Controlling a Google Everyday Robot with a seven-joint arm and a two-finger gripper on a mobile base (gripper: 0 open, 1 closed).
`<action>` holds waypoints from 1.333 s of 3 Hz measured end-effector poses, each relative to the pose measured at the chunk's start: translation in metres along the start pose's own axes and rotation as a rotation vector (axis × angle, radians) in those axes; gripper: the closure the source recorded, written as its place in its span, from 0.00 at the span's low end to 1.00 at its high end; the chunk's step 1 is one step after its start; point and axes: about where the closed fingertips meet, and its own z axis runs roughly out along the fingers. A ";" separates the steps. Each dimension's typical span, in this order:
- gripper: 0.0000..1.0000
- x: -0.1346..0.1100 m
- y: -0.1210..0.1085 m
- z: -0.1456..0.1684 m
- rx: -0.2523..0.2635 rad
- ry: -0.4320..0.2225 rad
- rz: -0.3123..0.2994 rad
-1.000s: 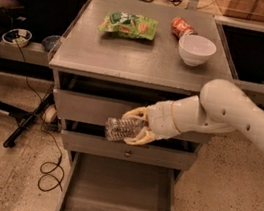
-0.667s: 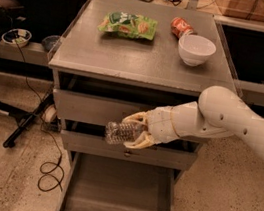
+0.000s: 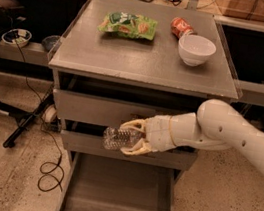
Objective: Place water bottle into bottom drawer
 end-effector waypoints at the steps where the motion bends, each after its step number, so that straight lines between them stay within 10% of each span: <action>1: 1.00 0.017 0.021 0.008 0.064 0.009 0.033; 4: 1.00 0.082 0.087 0.032 0.168 0.091 0.157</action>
Offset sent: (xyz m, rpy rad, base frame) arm -0.0228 -0.0357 -0.0908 0.0194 -0.0543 -0.2762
